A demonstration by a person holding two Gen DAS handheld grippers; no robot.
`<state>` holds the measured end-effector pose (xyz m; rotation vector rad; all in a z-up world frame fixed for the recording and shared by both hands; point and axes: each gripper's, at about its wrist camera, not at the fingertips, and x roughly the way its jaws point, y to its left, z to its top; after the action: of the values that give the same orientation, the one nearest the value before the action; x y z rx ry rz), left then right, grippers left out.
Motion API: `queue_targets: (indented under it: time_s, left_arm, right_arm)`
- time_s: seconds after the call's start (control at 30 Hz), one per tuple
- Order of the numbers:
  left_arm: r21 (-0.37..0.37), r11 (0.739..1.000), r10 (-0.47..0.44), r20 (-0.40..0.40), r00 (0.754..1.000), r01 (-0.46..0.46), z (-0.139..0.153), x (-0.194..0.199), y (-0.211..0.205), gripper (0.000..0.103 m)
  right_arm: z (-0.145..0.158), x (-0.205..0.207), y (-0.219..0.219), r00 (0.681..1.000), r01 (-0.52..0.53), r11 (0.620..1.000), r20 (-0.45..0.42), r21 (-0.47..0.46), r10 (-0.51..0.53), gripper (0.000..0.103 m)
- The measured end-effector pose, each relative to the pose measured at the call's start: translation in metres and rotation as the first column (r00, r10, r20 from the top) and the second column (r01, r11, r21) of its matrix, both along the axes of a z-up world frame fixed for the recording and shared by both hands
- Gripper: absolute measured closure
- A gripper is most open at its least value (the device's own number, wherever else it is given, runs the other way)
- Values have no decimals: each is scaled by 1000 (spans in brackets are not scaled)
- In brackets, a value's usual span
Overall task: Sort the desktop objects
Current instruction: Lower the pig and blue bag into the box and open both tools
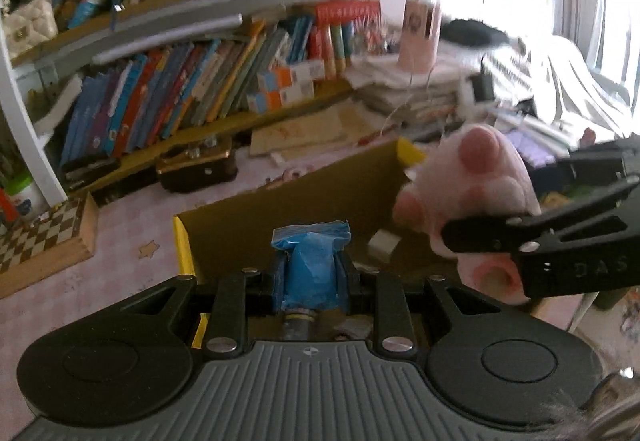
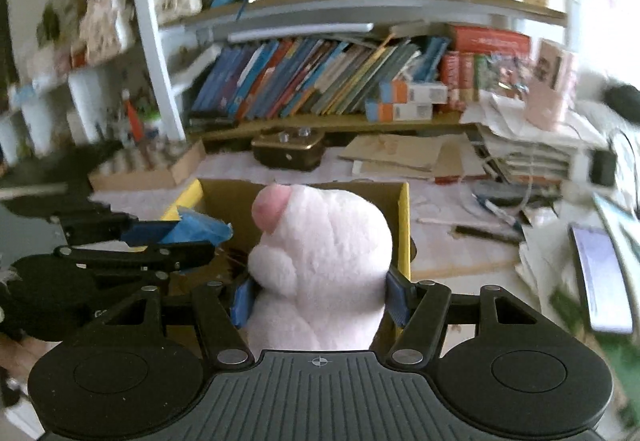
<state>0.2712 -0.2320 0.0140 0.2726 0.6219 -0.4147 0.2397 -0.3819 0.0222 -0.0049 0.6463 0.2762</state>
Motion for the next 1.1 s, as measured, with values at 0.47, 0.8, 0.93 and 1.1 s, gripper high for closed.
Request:
queue_targets:
  time_s: [0.47, 0.8, 0.93, 1.1]
  left_arm:
    - [194, 981, 59, -160, 985, -27, -39, 58, -11, 79]
    - [182, 980, 95, -63, 993, -82, -28, 40, -5, 23]
    - [141, 984, 110, 6, 994, -110, -12, 17, 2, 17]
    - [64, 991, 113, 95, 989, -119, 16, -17, 18, 5]
  right_arm:
    - [-34, 89, 59, 938, -295, 922, -259, -251, 230, 40]
    - [-36, 99, 50, 947, -256, 942, -251, -219, 199, 24]
    - [-24, 94, 44, 957, -239, 955, -209, -178, 201, 18]
    - [2, 69, 34, 978, -187, 977, -109, -104, 176, 13]
